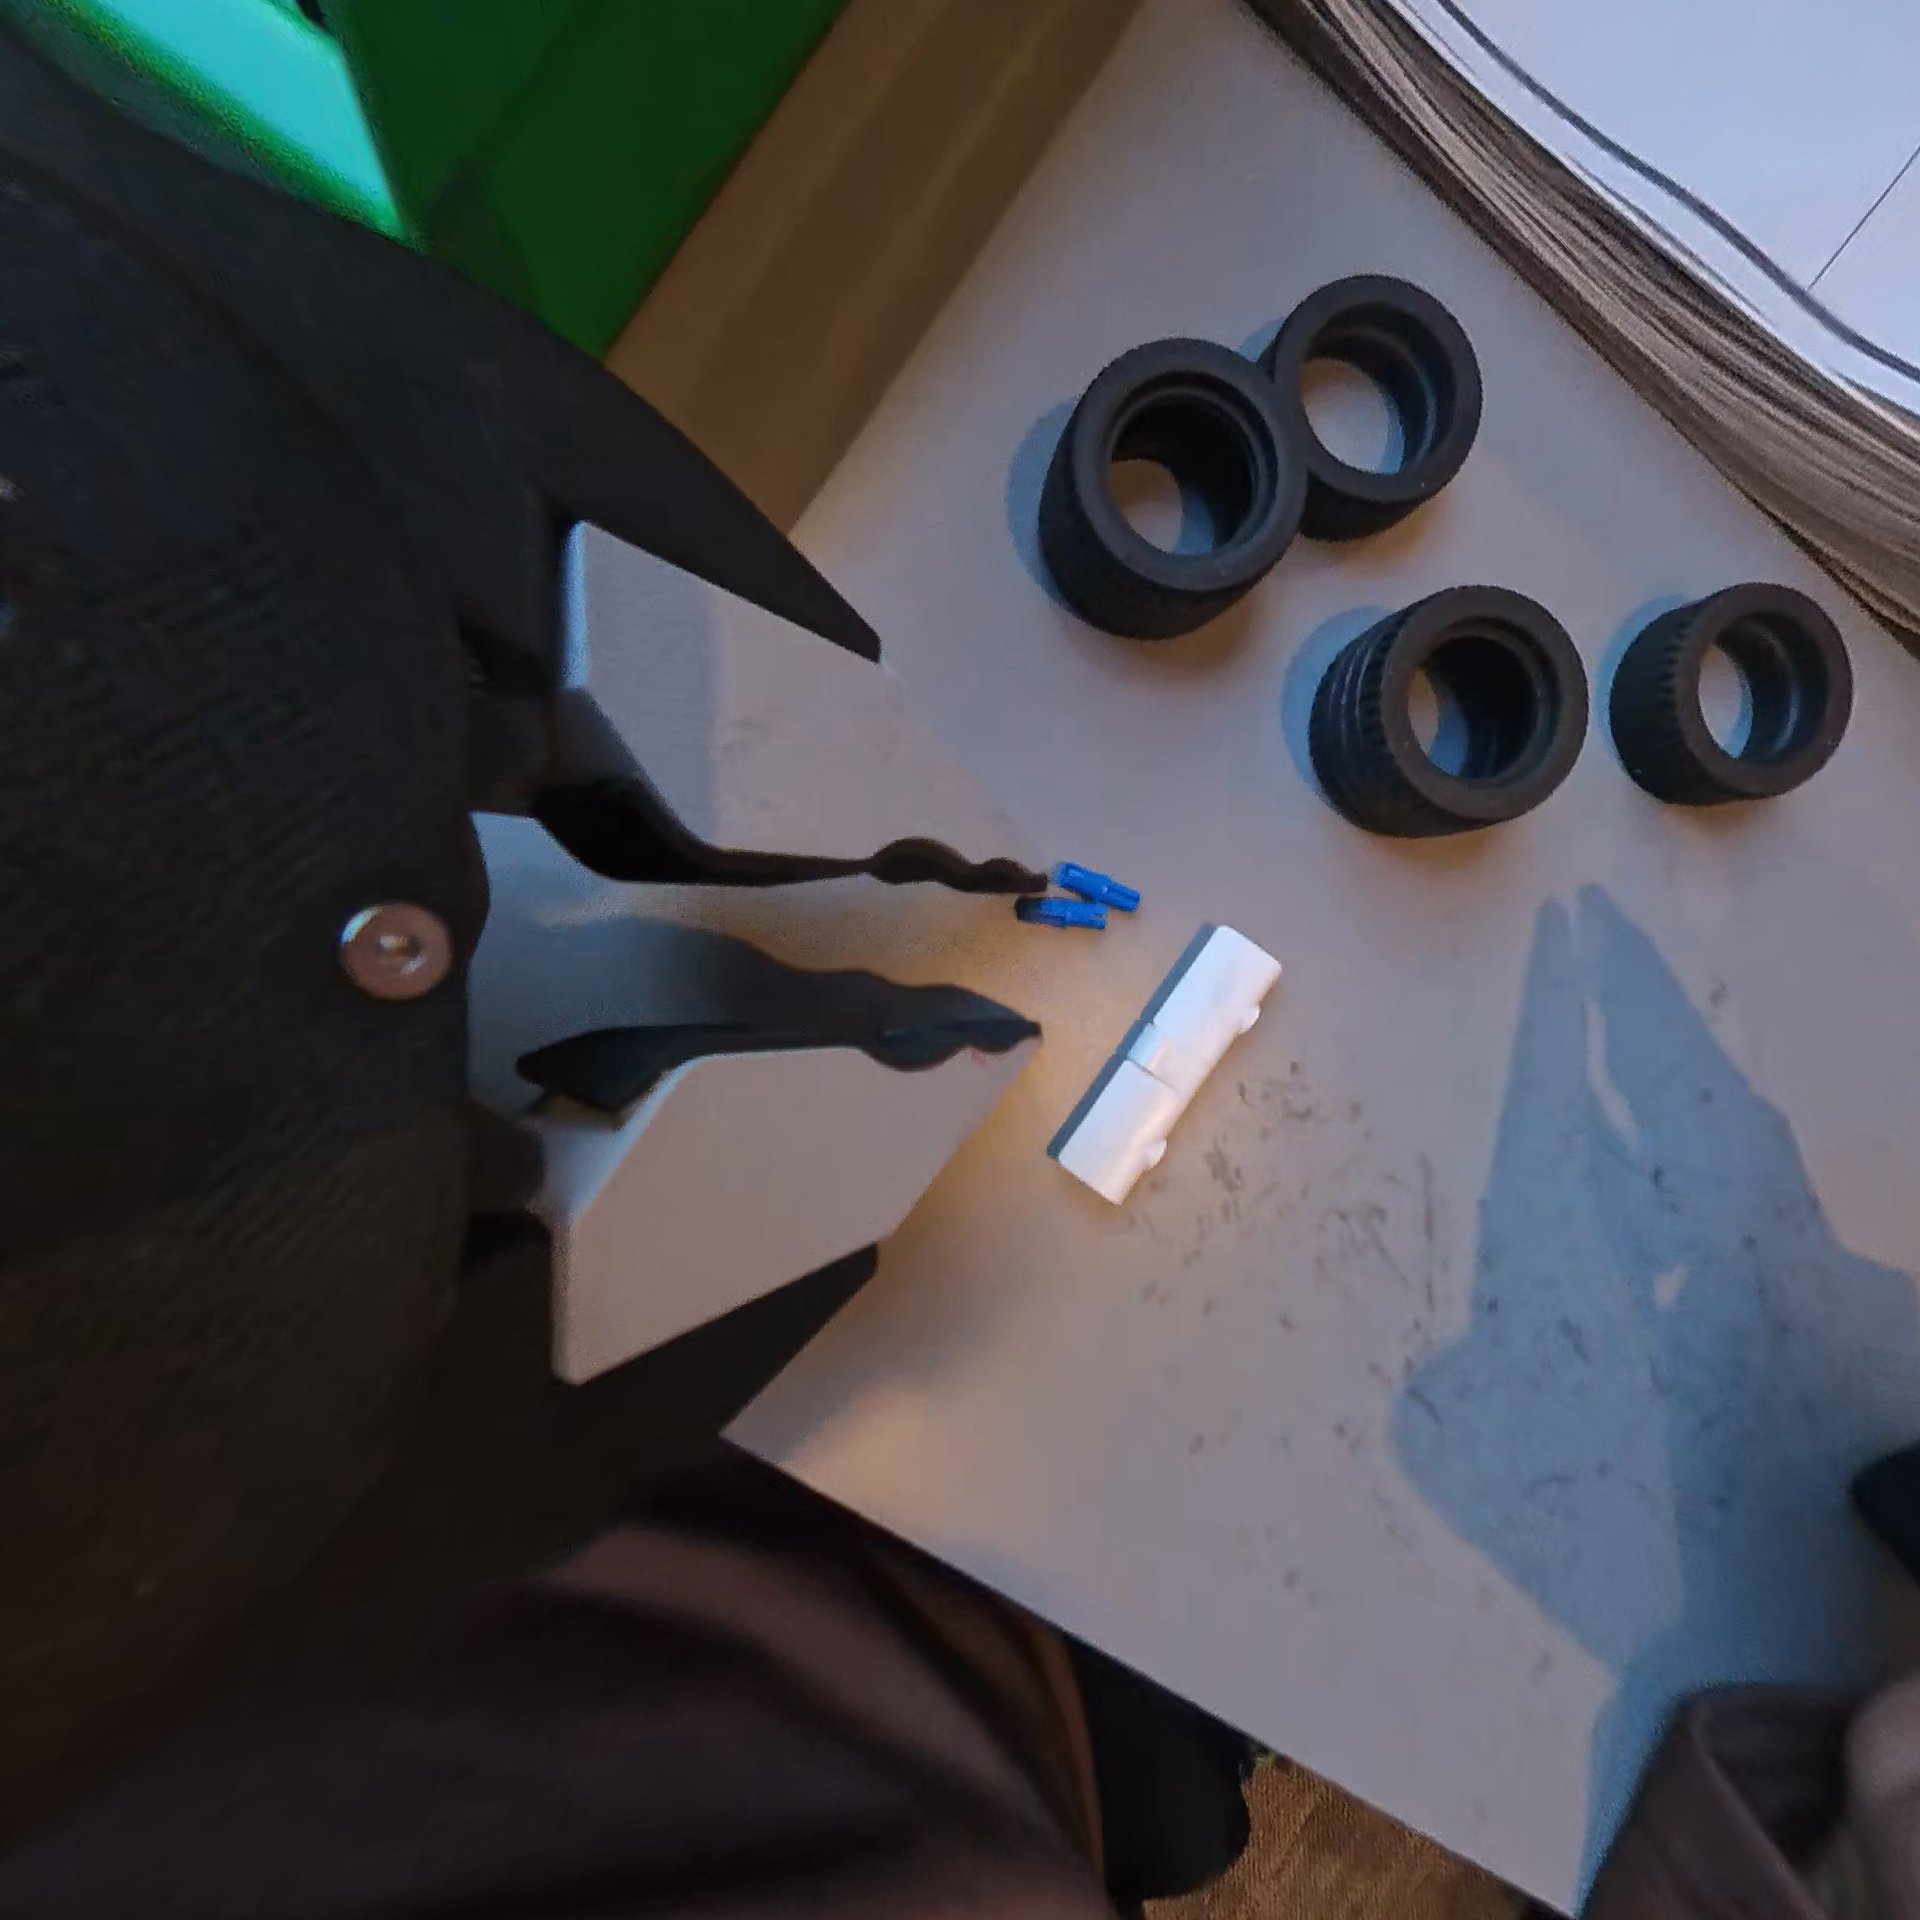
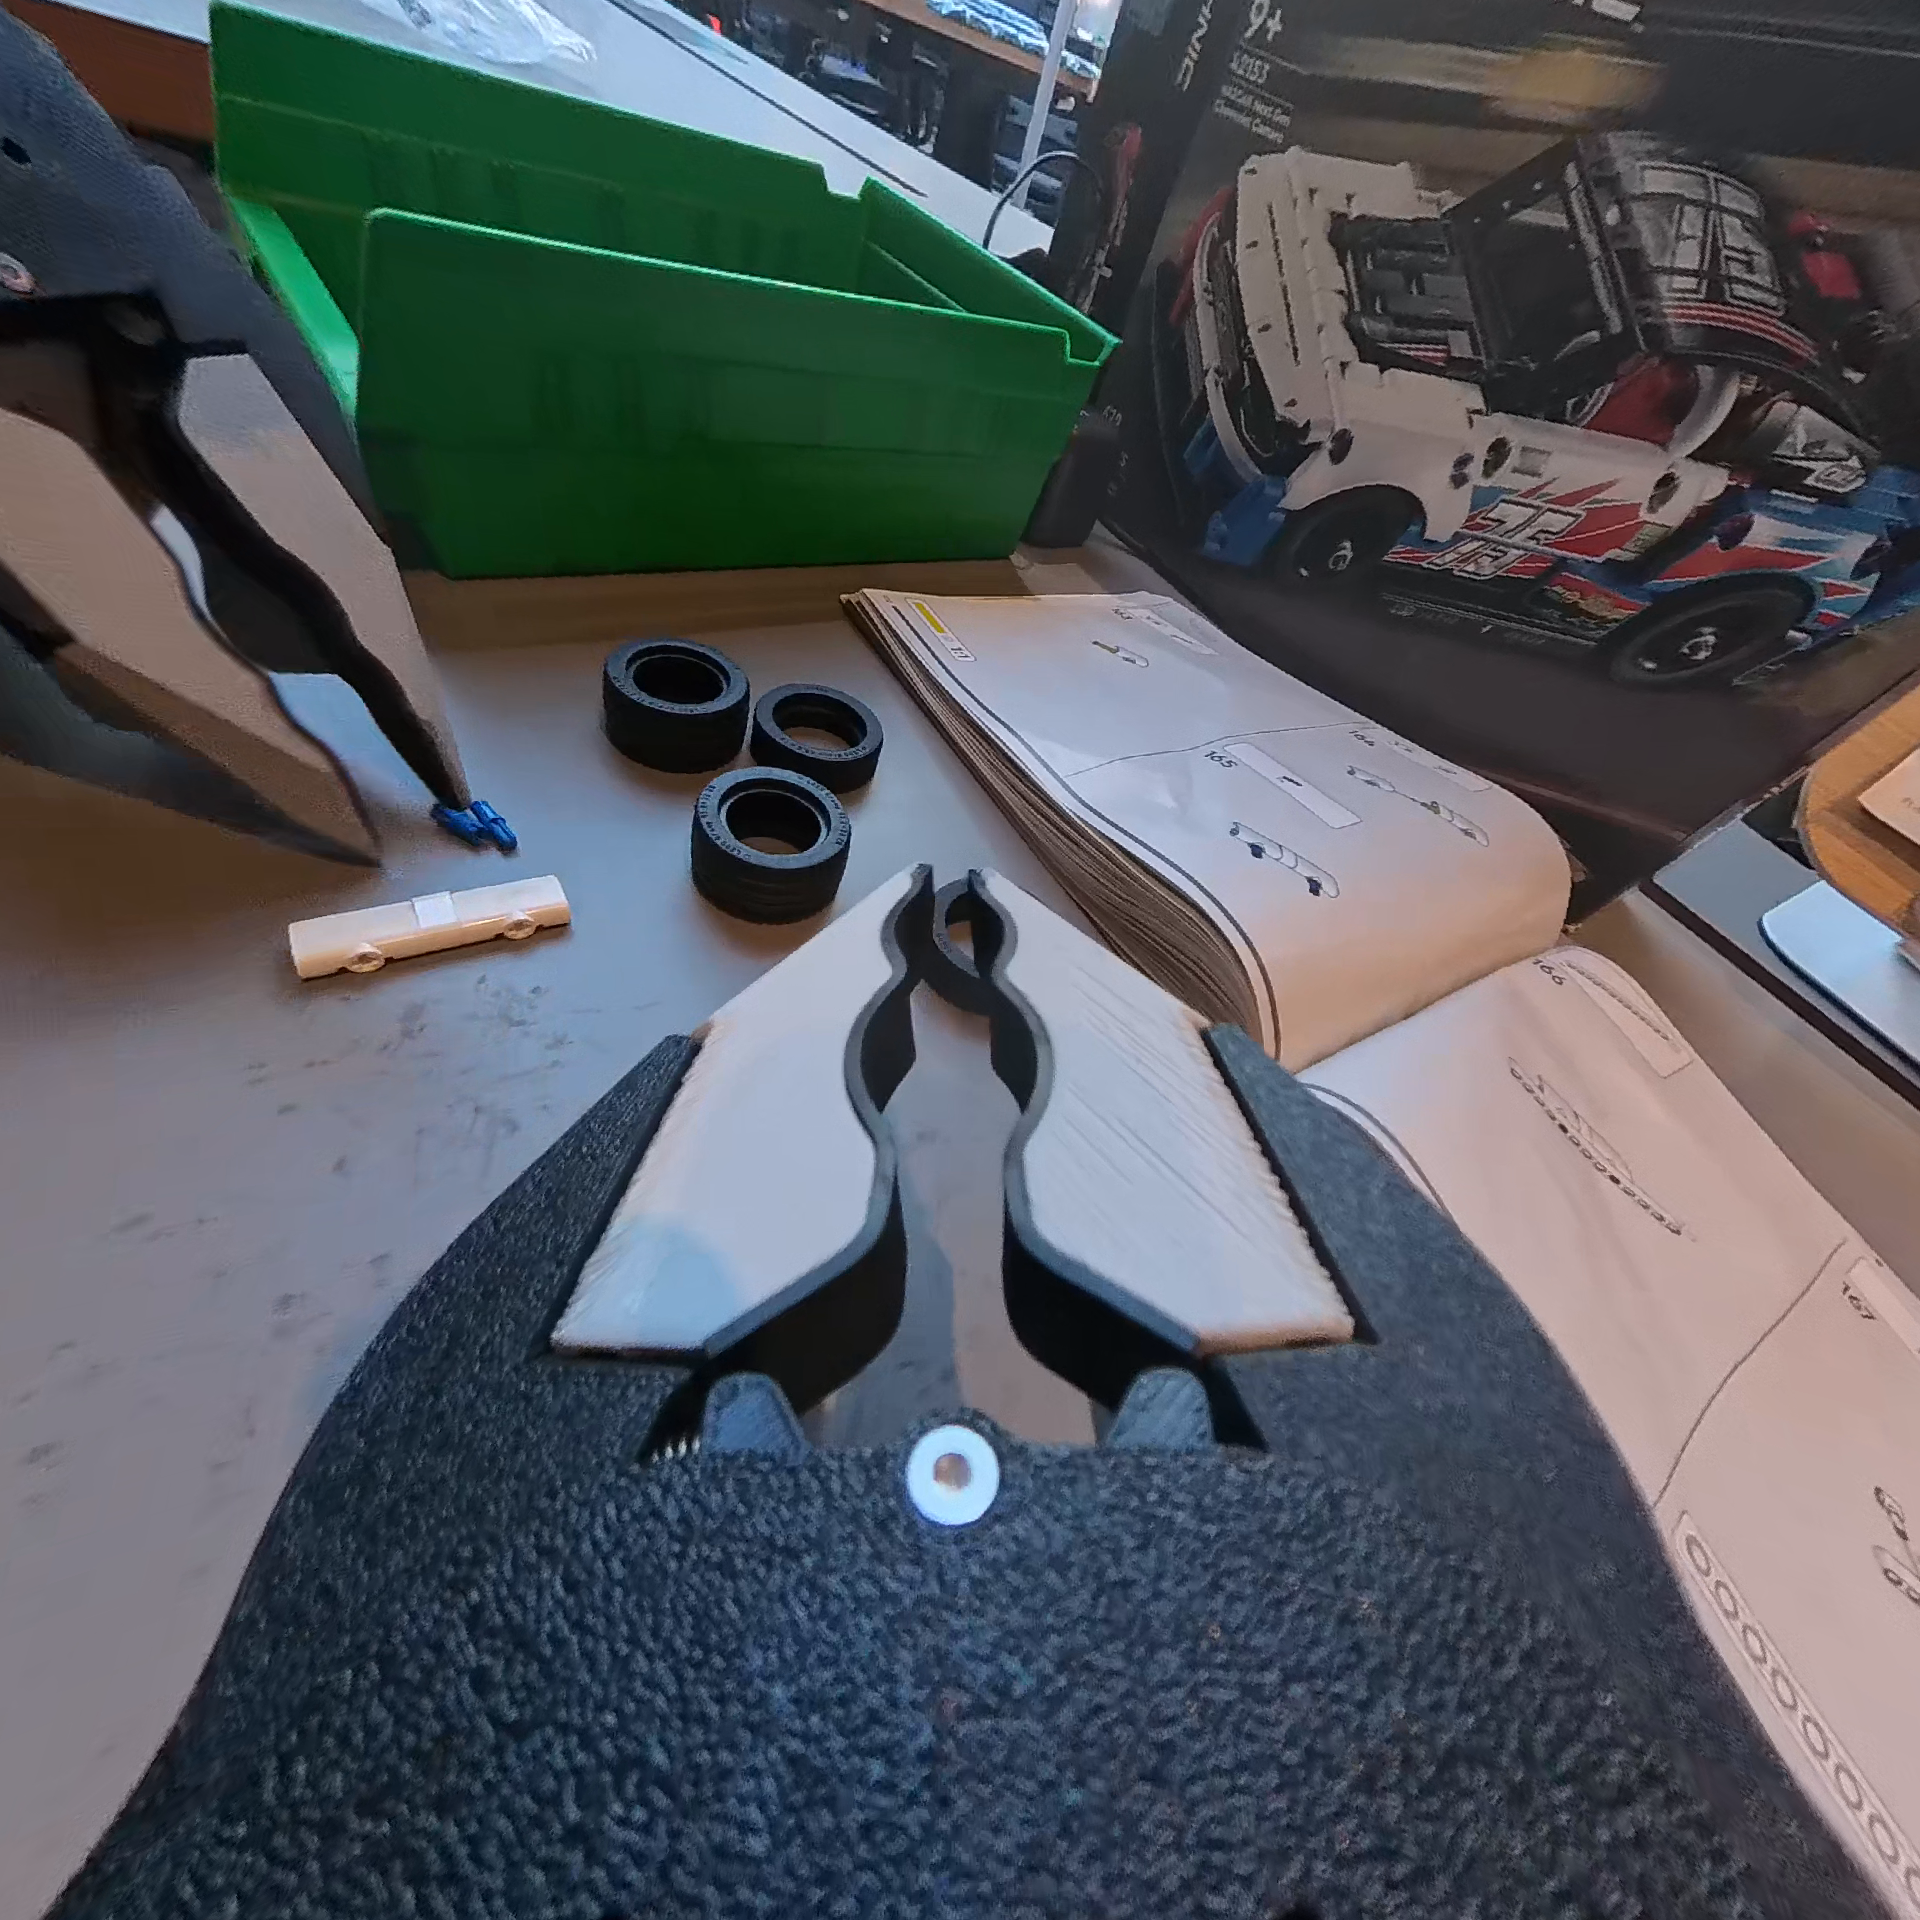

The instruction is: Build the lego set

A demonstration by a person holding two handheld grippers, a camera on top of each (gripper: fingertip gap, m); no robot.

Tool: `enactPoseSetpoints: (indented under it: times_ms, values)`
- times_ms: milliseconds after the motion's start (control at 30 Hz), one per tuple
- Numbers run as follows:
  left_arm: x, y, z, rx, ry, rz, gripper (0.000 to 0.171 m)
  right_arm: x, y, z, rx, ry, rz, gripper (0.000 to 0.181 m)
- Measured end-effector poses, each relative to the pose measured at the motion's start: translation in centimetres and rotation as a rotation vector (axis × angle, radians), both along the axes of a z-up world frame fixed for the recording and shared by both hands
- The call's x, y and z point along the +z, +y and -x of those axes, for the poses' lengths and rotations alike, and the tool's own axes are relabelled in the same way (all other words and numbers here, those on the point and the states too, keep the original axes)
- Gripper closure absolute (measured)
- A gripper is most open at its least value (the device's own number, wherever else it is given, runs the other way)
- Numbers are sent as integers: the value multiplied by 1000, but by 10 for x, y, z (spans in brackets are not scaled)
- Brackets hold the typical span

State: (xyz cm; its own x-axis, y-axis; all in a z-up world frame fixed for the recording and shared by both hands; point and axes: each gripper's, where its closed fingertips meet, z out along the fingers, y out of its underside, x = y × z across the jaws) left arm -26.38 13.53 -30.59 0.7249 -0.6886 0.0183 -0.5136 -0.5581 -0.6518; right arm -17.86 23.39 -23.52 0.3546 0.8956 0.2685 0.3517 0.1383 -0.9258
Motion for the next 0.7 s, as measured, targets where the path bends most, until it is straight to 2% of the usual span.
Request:
enactPoseSetpoints:
  times_ms: [67, 167, 333, 433, 533, 600, 633, 700]
  values:
    - [0, -3, 6, 11, 4, -8, 147, 2, -6, 1, 12, 10, 3, 174]
    - [0, -10, 15, 16, 1, -8, 147, 3, -33, 13, 127, 21, 67, 173]
    - [3, -5, 17, 9, 25, -46, 146, -12, -66, 42, 267, -103, 101, 172]
    - [4, 7, 12, -9, 48, -72, 149, -22, -69, 54, 283, -168, 118, 172]
    - [0, 8, -1, -56, 10, -32, 158, -29, -71, 59, 302, -204, 148, 172]
    - [0, 8, -2, -53, 12, -17, 160, -33, -74, 63, 336, -231, 168, 172]
    - [0, 7, 0, -52, 22, -18, 168, -36, -75, 66, 352, -255, 170, 172]
    - [0, 5, 3, -51, 33, -31, 168, -43, -74, 71, 379, -322, 160, 170]
